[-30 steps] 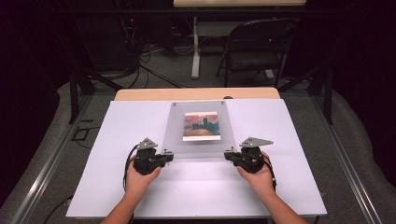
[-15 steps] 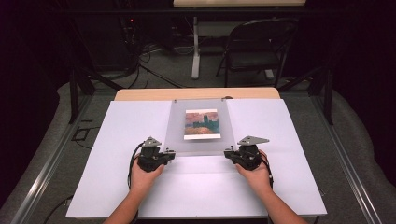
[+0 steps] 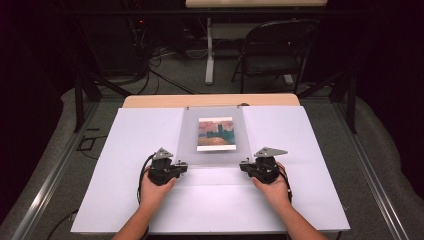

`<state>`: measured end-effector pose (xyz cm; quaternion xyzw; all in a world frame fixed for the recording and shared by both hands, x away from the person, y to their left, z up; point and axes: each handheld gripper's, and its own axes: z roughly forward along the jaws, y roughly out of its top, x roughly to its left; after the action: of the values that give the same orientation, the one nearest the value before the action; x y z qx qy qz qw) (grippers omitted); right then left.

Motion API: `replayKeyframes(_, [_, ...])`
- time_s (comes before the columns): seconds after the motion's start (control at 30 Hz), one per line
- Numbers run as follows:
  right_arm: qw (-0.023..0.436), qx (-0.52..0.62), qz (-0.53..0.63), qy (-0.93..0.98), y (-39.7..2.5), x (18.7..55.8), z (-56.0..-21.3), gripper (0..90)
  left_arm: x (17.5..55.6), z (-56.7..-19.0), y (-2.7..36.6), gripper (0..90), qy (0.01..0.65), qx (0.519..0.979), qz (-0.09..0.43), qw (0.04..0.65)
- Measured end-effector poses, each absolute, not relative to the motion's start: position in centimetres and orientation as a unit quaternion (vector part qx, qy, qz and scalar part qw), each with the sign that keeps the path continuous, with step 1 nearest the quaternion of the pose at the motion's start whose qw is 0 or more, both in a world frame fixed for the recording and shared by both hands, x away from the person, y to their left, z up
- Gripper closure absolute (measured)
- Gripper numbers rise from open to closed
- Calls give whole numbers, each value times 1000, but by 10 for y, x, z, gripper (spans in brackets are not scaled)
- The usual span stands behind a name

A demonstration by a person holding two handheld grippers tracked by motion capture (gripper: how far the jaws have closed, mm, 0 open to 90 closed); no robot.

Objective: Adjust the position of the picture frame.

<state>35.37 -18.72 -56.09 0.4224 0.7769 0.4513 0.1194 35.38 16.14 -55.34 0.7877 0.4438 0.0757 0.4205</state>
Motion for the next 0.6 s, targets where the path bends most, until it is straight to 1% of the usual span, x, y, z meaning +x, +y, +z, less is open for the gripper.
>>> replayKeyframes(0.17, [121,421,443,782,-186,353,-568,851,354,-558,161,839,443,791,72,416])
replayKeyframes(0.5, [120,420,448,780,-187,353,-569,847,353,-559,161,833,448,786,73,419])
replayKeyframes(0.6, [117,423,451,777,-188,352,-569,831,353,-559,162,812,450,783,70,424])
